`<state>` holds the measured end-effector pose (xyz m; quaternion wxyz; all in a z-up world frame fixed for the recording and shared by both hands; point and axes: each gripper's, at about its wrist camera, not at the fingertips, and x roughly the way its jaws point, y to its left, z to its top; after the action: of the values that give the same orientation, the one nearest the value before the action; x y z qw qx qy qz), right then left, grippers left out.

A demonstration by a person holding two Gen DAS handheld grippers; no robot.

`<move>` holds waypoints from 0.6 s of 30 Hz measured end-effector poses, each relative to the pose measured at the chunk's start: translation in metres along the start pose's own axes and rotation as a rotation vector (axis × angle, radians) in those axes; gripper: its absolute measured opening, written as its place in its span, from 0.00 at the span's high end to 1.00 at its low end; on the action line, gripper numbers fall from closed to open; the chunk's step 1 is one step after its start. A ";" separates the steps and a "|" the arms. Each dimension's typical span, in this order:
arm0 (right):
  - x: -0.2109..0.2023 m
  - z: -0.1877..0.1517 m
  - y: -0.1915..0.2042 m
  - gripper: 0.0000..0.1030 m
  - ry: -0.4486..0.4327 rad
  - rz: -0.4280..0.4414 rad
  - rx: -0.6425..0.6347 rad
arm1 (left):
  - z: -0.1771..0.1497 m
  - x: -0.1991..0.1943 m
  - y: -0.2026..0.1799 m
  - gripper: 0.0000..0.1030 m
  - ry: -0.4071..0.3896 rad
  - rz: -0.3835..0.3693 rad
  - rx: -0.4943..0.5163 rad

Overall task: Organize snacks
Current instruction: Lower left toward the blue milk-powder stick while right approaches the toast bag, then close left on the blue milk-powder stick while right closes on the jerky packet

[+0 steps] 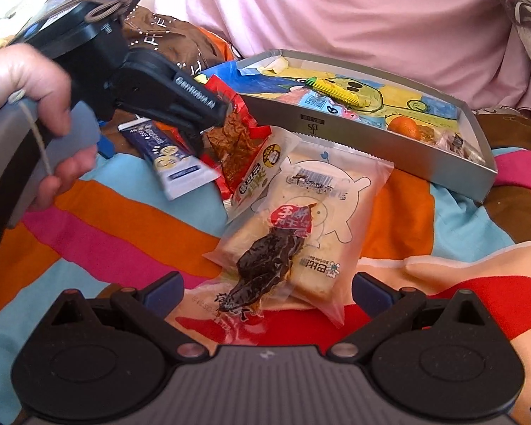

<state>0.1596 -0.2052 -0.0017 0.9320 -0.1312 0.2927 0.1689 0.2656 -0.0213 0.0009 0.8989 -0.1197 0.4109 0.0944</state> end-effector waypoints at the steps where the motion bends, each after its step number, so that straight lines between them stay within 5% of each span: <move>1: 0.000 0.000 0.000 0.00 0.000 0.000 -0.002 | -0.002 0.000 0.003 0.01 0.006 0.006 0.013; 6: -0.001 0.000 0.001 0.00 -0.001 -0.003 -0.010 | -0.015 -0.006 0.032 0.06 0.055 0.004 0.028; 12: -0.002 -0.001 0.005 0.00 -0.002 -0.016 -0.026 | -0.030 -0.015 0.048 0.12 0.066 -0.031 0.171; 18: 0.002 -0.003 0.011 0.00 0.012 -0.012 -0.053 | -0.020 -0.001 0.042 0.09 0.071 0.004 0.121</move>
<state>0.1550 -0.1964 -0.0069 0.9274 -0.1588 0.2929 0.1703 0.2390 0.0129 -0.0166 0.8892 -0.0673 0.4476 0.0669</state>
